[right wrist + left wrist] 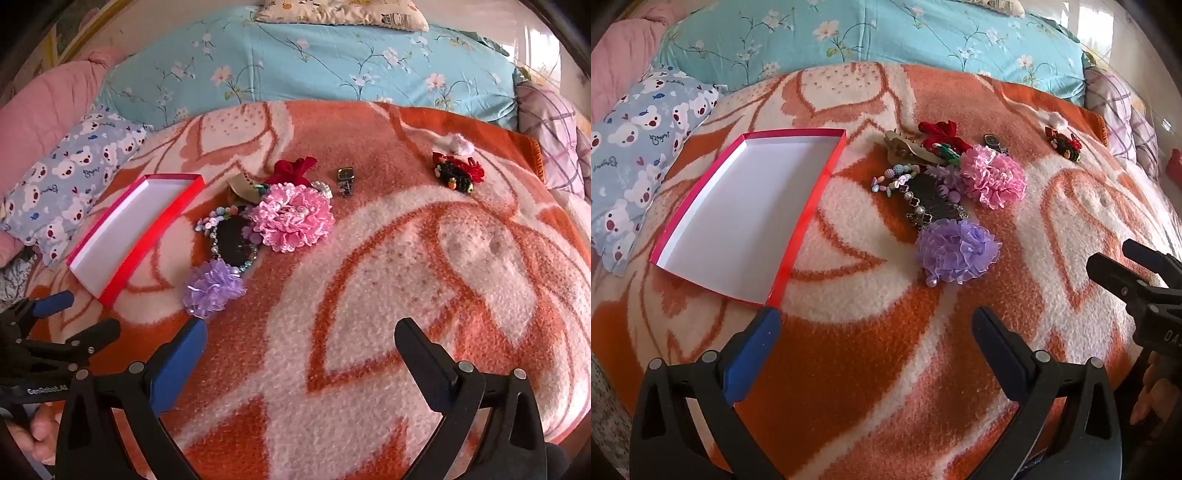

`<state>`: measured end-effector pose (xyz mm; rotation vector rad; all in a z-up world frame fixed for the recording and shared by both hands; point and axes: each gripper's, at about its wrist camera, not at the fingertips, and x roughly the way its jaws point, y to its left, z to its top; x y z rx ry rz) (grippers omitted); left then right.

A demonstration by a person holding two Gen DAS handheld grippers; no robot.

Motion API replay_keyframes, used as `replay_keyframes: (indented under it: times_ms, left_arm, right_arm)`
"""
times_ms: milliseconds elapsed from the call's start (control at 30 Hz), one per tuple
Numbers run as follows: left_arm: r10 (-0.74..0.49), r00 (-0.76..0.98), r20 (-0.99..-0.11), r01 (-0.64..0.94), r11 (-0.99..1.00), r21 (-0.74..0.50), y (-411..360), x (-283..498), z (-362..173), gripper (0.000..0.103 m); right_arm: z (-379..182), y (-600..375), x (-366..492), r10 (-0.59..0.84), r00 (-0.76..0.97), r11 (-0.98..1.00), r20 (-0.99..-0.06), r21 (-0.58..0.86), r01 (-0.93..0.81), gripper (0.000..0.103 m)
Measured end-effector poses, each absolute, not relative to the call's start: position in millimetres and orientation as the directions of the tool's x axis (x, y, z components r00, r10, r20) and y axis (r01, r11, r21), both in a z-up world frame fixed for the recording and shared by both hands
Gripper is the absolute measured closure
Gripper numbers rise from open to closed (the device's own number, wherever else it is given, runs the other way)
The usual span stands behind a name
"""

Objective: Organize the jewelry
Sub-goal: 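Move both grippers toward the purple and pink flower scrunchies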

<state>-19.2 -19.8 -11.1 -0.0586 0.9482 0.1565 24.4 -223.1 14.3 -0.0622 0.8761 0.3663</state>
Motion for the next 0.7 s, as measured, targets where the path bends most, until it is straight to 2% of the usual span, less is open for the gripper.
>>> replay_keyframes:
  times_ms: [700]
  left_arm:
    - [0.094, 0.564, -0.821, -0.151, 0.988, 0.01, -19.6, -8.9, -14.4, 0.0]
  right_arm:
    - [9.9, -218.0, 36.0, 0.294, 0.571, 0.928, -0.767, 0.087, -0.361, 0.002]
